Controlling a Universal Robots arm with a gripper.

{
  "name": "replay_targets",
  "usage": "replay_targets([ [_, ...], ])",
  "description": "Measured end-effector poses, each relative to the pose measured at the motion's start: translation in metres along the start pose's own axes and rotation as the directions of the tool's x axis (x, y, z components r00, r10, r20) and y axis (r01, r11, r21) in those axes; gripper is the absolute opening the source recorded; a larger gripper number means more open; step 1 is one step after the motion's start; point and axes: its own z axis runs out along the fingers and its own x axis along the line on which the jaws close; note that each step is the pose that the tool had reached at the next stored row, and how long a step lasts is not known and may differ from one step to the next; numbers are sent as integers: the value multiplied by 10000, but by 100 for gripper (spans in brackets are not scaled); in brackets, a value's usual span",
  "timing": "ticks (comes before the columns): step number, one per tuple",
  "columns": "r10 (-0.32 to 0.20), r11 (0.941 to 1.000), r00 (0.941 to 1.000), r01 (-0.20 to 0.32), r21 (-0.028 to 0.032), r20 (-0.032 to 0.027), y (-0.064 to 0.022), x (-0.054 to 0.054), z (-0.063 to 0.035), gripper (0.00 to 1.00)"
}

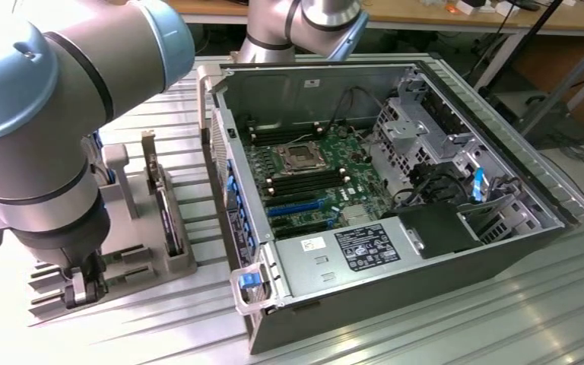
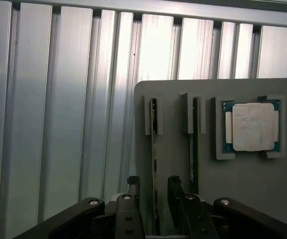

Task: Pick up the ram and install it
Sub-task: 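Pick up the ram and move it above insertion slot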

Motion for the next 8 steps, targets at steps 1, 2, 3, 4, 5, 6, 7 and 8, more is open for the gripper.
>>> replay_targets([
  [1,-3,10000,10000,3,-1,-1,-1,0,20,36],
  [2,-11,10000,10000,11,0,0,-3,-1,48,36],
  [3,-27,10000,10000,27,-2,-3,-3,-4,71,36],
  [4,-50,10000,10000,50,0,-3,-4,-10,90,36],
  [5,-89,10000,10000,89,-1,-6,-7,-26,109,36],
  [6,-103,9999,9999,103,-1,-7,-9,-41,117,36],
  [7,-114,9999,9999,114,1,-6,-10,-49,122,36],
  [8,-122,9999,9999,122,2,-6,-10,-50,123,36],
])
